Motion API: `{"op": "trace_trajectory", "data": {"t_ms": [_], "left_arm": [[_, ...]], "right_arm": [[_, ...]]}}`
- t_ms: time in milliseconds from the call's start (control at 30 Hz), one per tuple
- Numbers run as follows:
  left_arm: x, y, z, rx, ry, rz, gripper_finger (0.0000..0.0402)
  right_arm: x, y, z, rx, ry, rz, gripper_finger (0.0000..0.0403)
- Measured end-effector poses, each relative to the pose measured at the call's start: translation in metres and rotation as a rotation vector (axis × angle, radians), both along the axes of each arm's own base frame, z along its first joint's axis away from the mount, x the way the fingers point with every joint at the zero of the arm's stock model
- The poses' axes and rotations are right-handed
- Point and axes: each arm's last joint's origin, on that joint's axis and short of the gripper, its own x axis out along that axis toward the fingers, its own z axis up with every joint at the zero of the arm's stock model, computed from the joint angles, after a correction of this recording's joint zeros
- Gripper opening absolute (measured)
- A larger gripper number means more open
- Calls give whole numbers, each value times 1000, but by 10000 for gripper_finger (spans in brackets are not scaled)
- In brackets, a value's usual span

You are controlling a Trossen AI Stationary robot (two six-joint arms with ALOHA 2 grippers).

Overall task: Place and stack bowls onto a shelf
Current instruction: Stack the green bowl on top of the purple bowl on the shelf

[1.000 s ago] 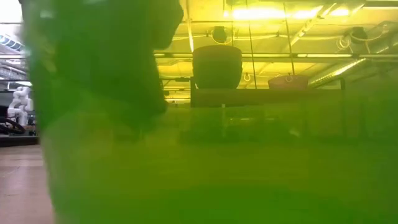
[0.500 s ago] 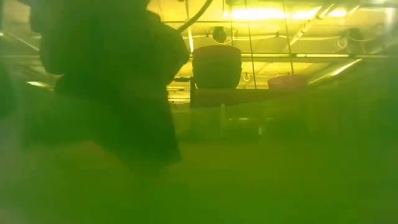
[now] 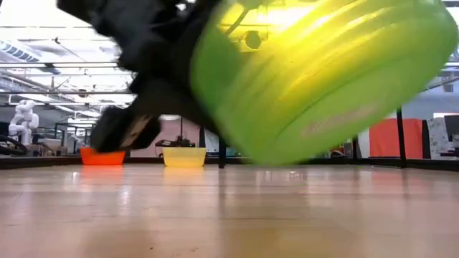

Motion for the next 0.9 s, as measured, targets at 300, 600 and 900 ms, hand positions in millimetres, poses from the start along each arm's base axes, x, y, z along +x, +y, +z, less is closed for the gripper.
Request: {"op": "trace_trajectory", "data": {"t_ms": [300,600,900], "left_arm": [[25,50,64,77,-140,43,3],[31,121,160,438,-91,-89,3],[17,202,245,721,-99,-232,3]], "right_arm": [[-1,1,0,-12,0,2,118],[-2,2,1,-40,-3,6,118],[-2,0,9,-75,-71,-34,118]]}}
